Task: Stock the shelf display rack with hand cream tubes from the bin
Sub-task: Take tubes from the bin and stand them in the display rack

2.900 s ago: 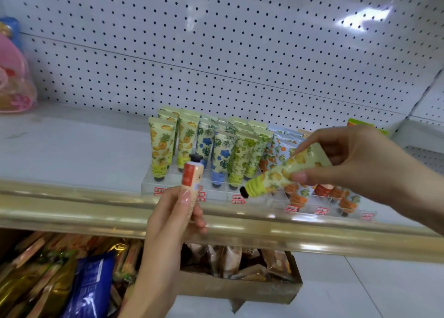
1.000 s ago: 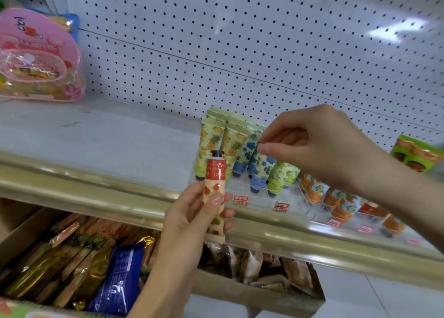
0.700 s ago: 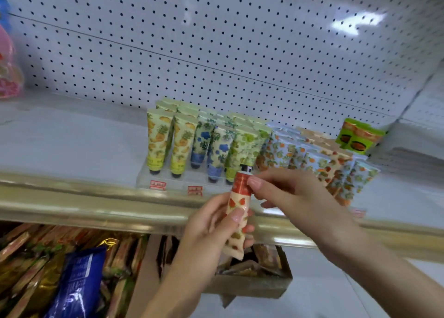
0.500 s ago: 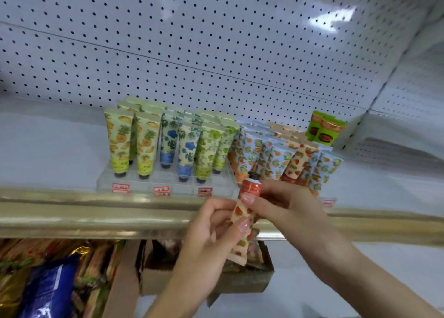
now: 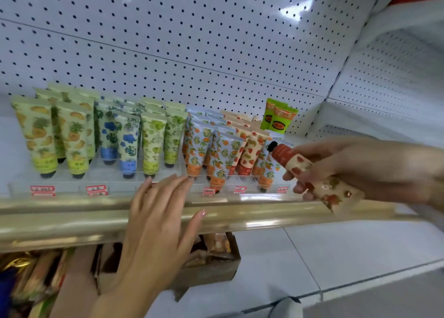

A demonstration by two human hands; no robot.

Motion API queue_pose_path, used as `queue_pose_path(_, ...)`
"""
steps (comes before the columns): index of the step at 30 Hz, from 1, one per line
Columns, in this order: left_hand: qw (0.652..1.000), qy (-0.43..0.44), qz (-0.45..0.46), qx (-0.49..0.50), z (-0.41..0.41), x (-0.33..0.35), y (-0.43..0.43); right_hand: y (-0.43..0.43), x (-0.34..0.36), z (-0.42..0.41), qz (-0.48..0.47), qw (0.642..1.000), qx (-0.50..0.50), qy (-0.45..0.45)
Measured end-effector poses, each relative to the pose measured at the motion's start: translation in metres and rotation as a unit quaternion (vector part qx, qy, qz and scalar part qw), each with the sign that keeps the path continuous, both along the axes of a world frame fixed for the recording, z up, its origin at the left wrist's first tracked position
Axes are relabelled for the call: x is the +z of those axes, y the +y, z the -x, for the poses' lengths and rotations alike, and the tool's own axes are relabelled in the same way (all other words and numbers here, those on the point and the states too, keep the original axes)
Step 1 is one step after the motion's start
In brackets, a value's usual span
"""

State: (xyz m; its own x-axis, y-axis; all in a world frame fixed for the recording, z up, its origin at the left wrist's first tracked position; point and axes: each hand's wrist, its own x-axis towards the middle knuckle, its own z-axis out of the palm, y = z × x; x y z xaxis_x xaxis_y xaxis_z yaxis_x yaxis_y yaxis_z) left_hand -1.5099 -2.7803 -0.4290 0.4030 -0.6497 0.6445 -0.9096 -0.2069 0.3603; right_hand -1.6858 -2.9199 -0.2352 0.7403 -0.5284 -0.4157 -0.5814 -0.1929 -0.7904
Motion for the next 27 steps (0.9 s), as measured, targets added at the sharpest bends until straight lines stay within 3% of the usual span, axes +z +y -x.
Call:
queue_pose_path(3,0.999,-0.017,-0.046,0.003,0.0,-0.003,-0.003,-0.009,0.015,-0.003,0.11,0.987,0.094,0.074)
queue_pose_path(6,0.998,-0.021,-0.066,0.005,-0.001,-0.004,-0.003,-0.011,0.025,-0.018,0.274,0.955,0.064,0.09)
queue_pose_path(10,0.996,-0.028,-0.079,0.003,-0.003,-0.006,-0.002,-0.014,0.024,-0.041,0.449,0.886,0.07,0.096)
queue_pose_path(15,0.997,-0.036,-0.074,-0.001,-0.005,-0.006,-0.003,-0.027,0.017,-0.056,0.478,0.871,0.082,0.08)
queue_pose_path(23,0.997,-0.04,-0.065,0.006,-0.004,-0.007,-0.004,-0.026,0.002,-0.059,0.636,0.748,0.114,0.15)
queue_pose_path(27,0.997,-0.039,-0.062,0.005,-0.004,-0.008,-0.004,-0.031,-0.002,-0.064,0.642,0.741,0.116,0.16)
